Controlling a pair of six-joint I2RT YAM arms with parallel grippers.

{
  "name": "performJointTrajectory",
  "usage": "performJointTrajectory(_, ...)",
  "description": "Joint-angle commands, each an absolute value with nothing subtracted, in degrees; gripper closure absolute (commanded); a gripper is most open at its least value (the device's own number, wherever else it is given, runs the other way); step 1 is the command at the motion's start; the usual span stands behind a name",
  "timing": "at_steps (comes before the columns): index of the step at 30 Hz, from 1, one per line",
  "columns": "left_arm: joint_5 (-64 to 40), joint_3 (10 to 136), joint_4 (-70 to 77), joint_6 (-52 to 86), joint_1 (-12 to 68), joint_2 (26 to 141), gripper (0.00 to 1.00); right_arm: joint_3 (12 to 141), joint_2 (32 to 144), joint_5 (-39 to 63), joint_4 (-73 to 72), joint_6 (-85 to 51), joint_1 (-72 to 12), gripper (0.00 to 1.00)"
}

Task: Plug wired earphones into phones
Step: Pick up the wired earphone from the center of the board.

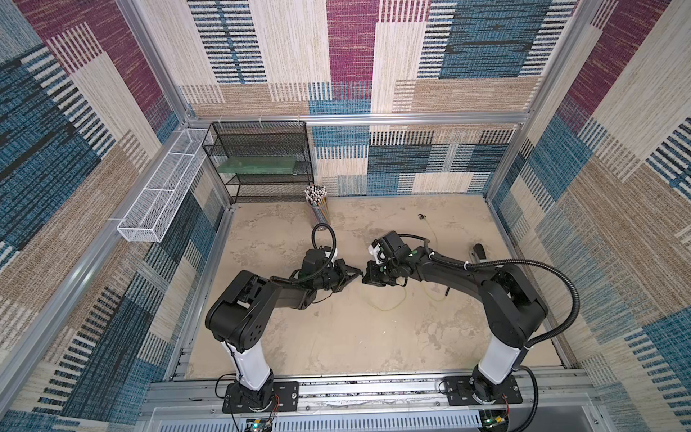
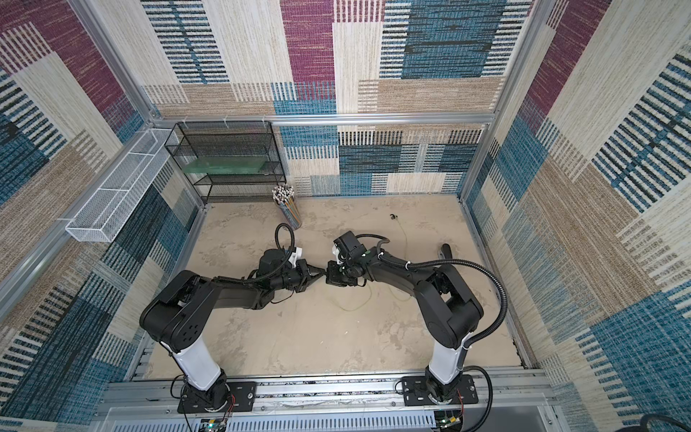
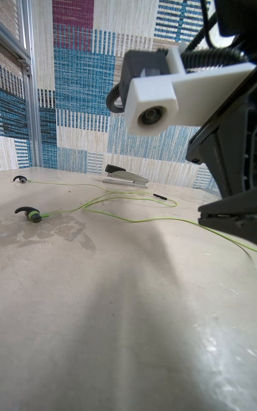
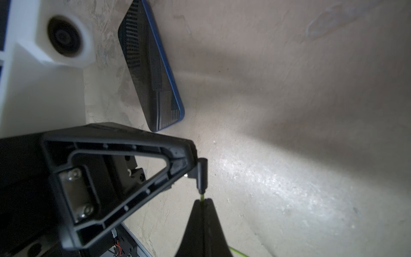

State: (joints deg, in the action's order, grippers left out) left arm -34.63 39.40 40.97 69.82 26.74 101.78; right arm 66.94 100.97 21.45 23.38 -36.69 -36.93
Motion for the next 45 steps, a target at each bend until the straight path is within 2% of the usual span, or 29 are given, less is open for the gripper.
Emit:
performJointTrajectory(1,-35.03,39.96,41.00,68.38,26.75,102.00,1.00,66.02,99.23,22.54,21.33,-36.68,-36.04,0.79)
performJointTrajectory(3,-35.40,40.24,40.64,67.96,26.72,102.00,1.00,64.67,97.44,24.16,21.48,-35.60,-34.19,0.53)
performJointTrajectory(6,-37.04,41.02,40.92,67.24,26.63,102.16,1.00,59.28,92.43,30.60,15.80,-35.17,-29.50,0.46)
performJointTrajectory(9,-40.67,42.20,46.24,69.51,26.46,103.25,1.00,51.86,88.46,41.30,4.04,-38.63,-24.36,0.49)
performJointTrajectory(13,-47.67,45.63,56.19,75.81,26.46,106.68,1.00,43.75,86.04,51.19,-15.02,-46.00,-20.63,0.63)
performJointTrajectory(18,-52.22,49.19,65.74,84.16,26.63,110.14,1.00,41.30,86.83,54.31,-25.82,-48.84,-20.01,0.64)
performJointTrajectory(22,-53.14,50.00,65.56,85.29,26.72,110.38,1.00,38.44,87.33,56.54,-35.94,-54.70,-17.88,0.62)
performJointTrajectory(31,-54.73,52.18,67.03,87.63,27.85,111.83,1.00,40.75,90.05,57.94,-35.70,-54.10,-17.40,0.63)
performJointTrajectory(35,-54.71,52.30,68.88,88.87,27.95,112.41,1.00,40.43,90.09,57.75,-36.38,-54.70,-16.36,0.72)
performJointTrajectory(45,-54.80,52.69,69.70,88.58,28.55,112.94,1.00,40.78,91.30,57.74,-37.67,-56.29,-16.44,0.72)
